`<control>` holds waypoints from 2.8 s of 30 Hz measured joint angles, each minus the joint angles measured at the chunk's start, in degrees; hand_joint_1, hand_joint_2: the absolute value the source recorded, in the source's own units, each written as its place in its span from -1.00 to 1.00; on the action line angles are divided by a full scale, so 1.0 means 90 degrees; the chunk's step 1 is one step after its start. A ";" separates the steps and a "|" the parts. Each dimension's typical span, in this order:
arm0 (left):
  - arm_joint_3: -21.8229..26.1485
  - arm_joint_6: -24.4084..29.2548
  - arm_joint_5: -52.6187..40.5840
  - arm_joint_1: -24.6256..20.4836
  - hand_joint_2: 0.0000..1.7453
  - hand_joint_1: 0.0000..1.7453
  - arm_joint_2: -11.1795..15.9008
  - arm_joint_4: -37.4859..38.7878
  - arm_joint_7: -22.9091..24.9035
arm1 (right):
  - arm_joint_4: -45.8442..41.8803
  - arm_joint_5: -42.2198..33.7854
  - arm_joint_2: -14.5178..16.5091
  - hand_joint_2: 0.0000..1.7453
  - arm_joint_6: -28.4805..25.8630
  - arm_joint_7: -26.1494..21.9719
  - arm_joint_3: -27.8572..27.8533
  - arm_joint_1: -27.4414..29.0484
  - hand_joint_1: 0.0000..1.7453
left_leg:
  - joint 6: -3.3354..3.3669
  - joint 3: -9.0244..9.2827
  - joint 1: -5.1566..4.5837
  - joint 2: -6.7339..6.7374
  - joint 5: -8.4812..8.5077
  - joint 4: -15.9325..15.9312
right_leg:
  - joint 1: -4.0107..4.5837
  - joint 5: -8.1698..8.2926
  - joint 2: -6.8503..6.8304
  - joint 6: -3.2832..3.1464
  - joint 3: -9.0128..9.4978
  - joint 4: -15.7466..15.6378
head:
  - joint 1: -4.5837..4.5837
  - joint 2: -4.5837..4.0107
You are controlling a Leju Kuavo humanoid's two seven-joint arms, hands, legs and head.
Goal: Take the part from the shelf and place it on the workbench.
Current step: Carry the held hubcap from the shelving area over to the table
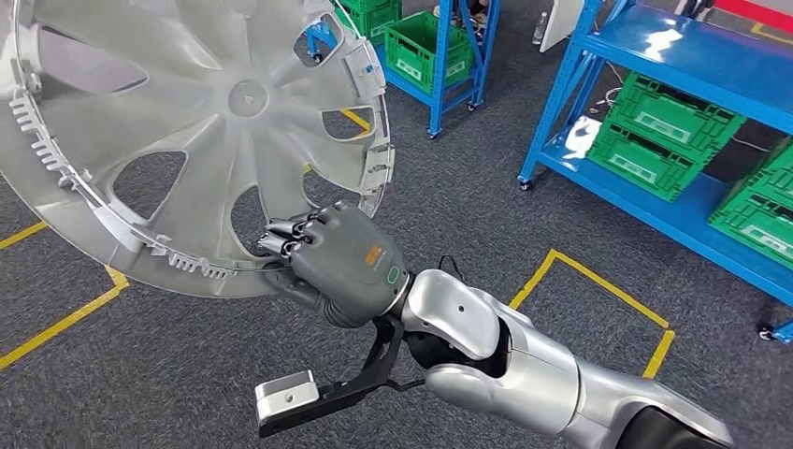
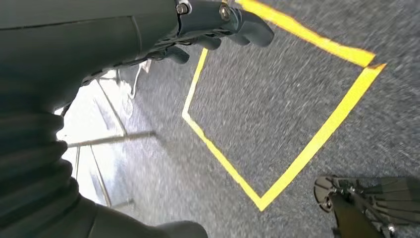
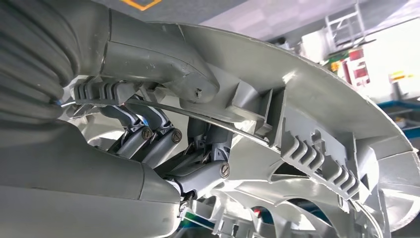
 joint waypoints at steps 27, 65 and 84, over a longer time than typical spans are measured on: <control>0.0002 -0.0044 -0.0020 -0.0007 1.00 -1.00 -0.0011 0.0007 0.0081 | -0.0001 0.0076 0.0115 1.00 0.0116 0.0075 0.0005 -0.0095 1.00 | -0.0017 -0.0035 -0.0011 0.0307 0.0036 -0.0007 | 0.0026 0.0055 -0.0146 -0.0016 0.0364 -0.0628 | 0.0001 0.0000; 0.0002 -0.0097 -0.0095 -0.0091 1.00 -1.00 -0.0018 -0.0006 0.0109 | -0.0013 0.0304 0.0123 1.00 0.0181 0.0029 -0.0075 0.0028 1.00 | -0.0041 -0.0049 -0.0013 -0.0339 0.0034 0.0070 | 0.0047 0.0760 0.0382 -0.0152 0.0636 -0.1501 | 0.0011 0.0000; 0.0002 -0.0052 -0.0093 -0.0033 1.00 -1.00 0.0004 0.0002 0.0132 | 0.0155 0.0083 0.0270 1.00 0.0251 -0.0044 -0.0052 -0.0233 1.00 | -0.0165 -0.0120 0.0042 0.0577 0.0080 0.0066 | 0.0056 0.0661 -0.0713 -0.0043 0.0899 -0.1755 | 0.0008 0.0000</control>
